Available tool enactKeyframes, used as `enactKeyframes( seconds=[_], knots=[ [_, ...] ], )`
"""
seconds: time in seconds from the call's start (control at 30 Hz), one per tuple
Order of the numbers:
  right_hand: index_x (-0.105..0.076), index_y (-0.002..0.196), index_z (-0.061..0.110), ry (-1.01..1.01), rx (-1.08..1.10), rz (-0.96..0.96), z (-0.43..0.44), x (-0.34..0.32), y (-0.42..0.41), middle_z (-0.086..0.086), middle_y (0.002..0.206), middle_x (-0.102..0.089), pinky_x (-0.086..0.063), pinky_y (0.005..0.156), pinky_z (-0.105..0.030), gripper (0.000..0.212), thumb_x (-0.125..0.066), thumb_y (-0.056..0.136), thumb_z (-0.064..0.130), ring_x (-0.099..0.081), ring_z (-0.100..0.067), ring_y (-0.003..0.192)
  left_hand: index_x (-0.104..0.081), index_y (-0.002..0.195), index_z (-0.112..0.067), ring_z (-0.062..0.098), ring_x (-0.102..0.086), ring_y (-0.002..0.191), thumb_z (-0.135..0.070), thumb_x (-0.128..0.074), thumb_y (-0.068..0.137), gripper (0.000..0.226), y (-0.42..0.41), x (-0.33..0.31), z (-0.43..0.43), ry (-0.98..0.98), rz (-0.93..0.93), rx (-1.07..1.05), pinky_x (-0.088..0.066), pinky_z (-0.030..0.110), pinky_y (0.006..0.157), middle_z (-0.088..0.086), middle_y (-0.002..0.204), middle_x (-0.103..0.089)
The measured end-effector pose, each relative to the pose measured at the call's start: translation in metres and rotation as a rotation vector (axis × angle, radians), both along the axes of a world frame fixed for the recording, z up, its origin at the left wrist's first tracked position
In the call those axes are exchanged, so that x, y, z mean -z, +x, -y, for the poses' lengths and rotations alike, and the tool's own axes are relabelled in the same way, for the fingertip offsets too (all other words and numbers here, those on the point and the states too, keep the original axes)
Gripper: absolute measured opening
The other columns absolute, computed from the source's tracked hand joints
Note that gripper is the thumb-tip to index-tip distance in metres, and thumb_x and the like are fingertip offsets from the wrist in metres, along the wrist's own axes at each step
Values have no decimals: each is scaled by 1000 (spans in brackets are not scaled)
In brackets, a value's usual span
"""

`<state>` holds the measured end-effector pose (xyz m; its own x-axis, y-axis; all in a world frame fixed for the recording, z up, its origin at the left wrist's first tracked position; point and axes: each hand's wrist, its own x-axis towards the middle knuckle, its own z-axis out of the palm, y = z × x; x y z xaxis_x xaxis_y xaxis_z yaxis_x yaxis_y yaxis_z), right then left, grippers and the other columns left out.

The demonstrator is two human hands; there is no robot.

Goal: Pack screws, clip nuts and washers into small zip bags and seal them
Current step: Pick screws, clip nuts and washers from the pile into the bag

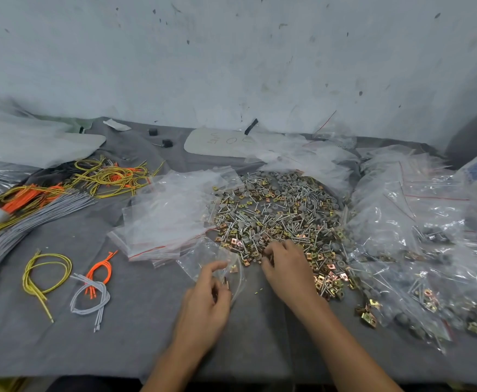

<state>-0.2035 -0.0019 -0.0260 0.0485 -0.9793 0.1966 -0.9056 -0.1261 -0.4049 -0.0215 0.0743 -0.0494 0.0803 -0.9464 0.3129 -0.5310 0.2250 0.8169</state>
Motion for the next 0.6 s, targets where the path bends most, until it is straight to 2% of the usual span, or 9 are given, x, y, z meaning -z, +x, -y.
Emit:
enactKeyframes(
  seconds=[0.1, 0.23, 0.4, 0.5, 0.6],
  knots=[
    [-63, 120, 18, 47, 10, -35, 3, -3, -2, -3, 117, -56, -45, 96, -37, 26, -55, 96, 22, -50, -24, 112, -47, 118, -49, 9, -53, 56, -27, -48, 88, 37, 0, -1, 0, 0, -4, -1, -40, 26, 54, -11, 62, -55],
    [-67, 115, 17, 47, -8, -24, 2, -5, -8, -3, 112, -55, -45, 93, -38, 22, -51, 101, 21, -52, -25, 110, -46, 118, -49, 8, -52, 56, -29, -48, 87, 38, -1, 0, 0, 8, 0, -5, -43, 32, 55, -11, 62, -55],
    [-68, 101, 20, 10, -18, 141, -7, -8, -14, 3, 97, -52, -39, 78, -33, 11, -57, 100, 22, -52, -20, 94, -45, 117, -54, 8, -53, 56, -29, -48, 88, 39, -1, -1, 0, -8, 1, 8, -42, 31, 54, -11, 63, -55],
    [-68, 95, 25, 9, -28, 285, -16, -10, -16, 8, 93, -54, -40, 76, -30, 7, -62, 98, 24, -54, -12, 86, -47, 116, -51, 7, -53, 56, -28, -49, 87, 37, -1, 0, 1, -5, -5, 1, -41, 26, 54, -11, 62, -55],
    [-64, 86, 28, 29, -36, 389, -24, -11, -18, 9, 86, -60, -45, 72, -31, 12, -60, 98, 28, -56, -6, 80, -49, 115, -44, 7, -53, 56, -26, -50, 87, 34, -1, 0, 1, -4, -18, -8, -39, 19, 54, -12, 63, -56]
  ],
)
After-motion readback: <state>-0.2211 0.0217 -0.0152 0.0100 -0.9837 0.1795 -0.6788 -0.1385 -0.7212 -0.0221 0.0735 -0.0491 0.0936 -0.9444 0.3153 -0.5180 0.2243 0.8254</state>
